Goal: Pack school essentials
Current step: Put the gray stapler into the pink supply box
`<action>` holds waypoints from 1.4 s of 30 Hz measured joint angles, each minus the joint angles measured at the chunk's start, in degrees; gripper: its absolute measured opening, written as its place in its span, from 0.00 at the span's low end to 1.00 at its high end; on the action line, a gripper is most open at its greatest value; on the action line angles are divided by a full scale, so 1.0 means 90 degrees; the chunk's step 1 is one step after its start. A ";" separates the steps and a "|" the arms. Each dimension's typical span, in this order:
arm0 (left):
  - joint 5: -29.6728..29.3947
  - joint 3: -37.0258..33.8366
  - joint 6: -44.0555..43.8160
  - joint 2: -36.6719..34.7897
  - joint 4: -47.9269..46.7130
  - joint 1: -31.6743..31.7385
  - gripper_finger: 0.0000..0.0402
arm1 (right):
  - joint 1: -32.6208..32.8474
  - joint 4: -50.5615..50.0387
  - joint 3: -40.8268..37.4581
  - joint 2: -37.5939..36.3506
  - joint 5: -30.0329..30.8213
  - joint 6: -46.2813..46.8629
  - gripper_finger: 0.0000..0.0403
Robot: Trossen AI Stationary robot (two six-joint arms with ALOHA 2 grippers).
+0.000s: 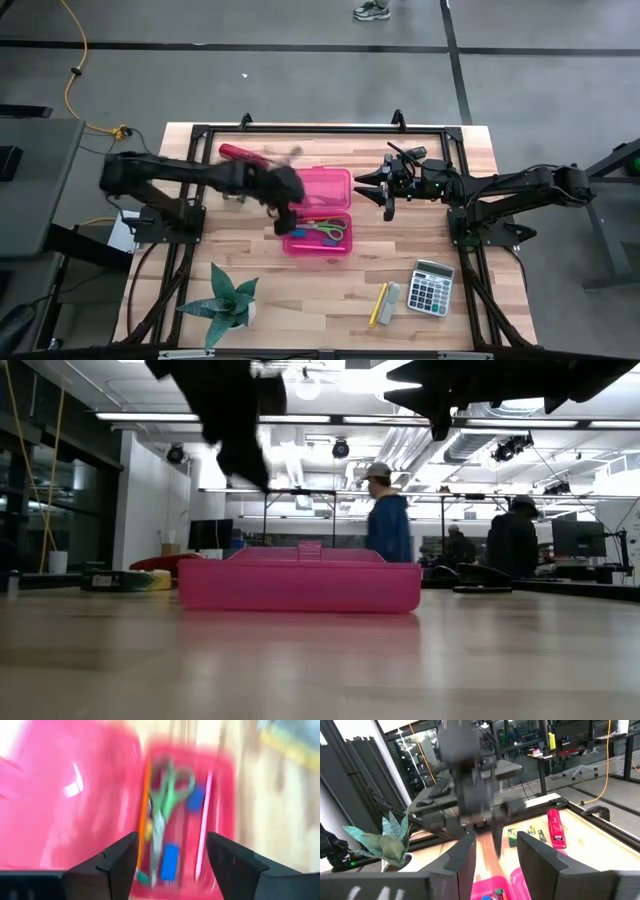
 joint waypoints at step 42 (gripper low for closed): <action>-0.0593 -0.4034 -0.1595 -0.4383 0.6314 0.0365 0.52 | 0.0000 0.0051 0.0002 0.0000 -0.0002 0.0353 0.33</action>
